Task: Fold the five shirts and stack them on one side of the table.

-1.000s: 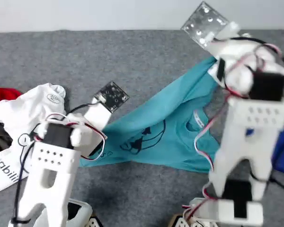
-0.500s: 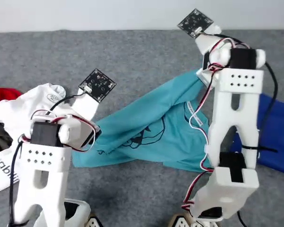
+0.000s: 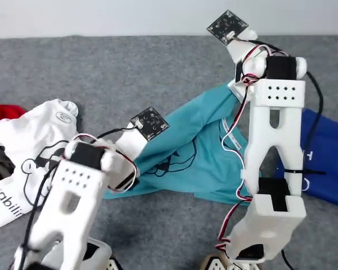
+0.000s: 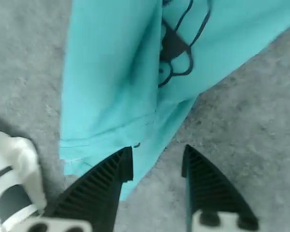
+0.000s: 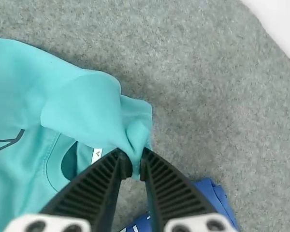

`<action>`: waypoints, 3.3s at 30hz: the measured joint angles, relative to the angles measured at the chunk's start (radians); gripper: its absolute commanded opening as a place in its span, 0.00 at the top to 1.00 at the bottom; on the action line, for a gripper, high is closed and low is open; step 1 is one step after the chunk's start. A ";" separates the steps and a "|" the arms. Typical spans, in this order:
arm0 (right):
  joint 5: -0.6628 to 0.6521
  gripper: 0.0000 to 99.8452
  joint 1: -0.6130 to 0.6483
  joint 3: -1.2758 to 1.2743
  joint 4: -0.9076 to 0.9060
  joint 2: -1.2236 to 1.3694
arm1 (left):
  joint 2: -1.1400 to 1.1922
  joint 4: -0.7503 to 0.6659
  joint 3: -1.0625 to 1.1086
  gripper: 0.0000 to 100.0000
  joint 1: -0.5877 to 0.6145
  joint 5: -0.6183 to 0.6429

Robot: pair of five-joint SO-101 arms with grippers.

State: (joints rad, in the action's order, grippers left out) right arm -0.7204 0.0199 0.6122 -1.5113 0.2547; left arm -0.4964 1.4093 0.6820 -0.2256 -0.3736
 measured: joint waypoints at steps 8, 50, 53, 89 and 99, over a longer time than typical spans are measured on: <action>0.002 0.99 -0.003 0.000 0.000 0.000 | 0.400 -0.184 -0.060 0.89 0.078 -0.003; 0.002 0.99 -0.002 0.000 0.000 0.000 | 0.272 0.187 -0.292 0.81 0.017 -0.028; 0.002 0.99 -0.002 0.000 0.000 0.000 | 0.353 0.071 -0.250 0.81 0.068 0.005; 0.051 0.99 -0.002 0.000 -0.049 0.000 | 0.868 -0.091 -0.634 0.88 0.249 -0.040; 0.051 0.99 -0.002 0.000 -0.049 0.000 | 0.870 0.132 -0.865 0.89 0.213 -0.041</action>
State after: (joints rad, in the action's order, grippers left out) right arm -0.6697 0.0184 0.6122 -1.5604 0.2547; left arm 0.3736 1.5413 -0.1834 -0.0123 -0.4150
